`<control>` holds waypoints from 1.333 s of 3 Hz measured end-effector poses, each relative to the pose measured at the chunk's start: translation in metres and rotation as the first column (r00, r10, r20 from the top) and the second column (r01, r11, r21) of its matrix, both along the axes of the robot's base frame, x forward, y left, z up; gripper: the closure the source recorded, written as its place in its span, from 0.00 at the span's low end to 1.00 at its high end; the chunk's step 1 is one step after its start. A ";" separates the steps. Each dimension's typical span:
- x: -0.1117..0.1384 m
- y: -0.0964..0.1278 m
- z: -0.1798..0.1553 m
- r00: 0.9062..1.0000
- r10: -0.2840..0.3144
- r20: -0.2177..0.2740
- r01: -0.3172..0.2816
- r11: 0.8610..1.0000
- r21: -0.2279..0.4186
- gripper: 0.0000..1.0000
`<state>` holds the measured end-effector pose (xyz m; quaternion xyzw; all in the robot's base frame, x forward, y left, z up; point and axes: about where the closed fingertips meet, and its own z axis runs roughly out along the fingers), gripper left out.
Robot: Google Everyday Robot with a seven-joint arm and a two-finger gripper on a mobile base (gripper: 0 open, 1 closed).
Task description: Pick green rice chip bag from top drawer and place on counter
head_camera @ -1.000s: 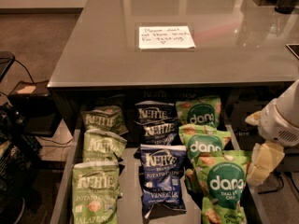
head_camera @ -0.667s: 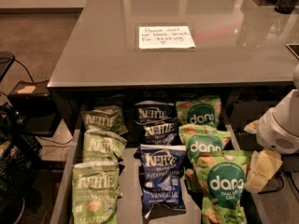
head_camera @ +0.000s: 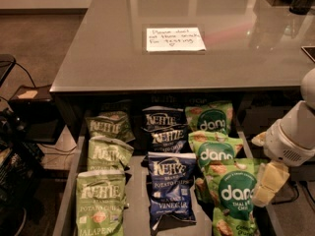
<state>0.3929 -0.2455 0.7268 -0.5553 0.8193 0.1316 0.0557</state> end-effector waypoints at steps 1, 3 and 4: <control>0.000 0.009 -0.011 1.000 0.006 -0.015 -0.006 1.000 0.020 0.00; -0.004 0.013 -0.034 0.998 0.006 -0.060 -0.004 1.000 0.025 0.00; -0.004 0.010 -0.045 0.998 0.006 -0.070 -0.004 1.000 0.027 0.06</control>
Offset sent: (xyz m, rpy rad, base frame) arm -0.0020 0.0175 -0.0372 0.0348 0.0676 0.0082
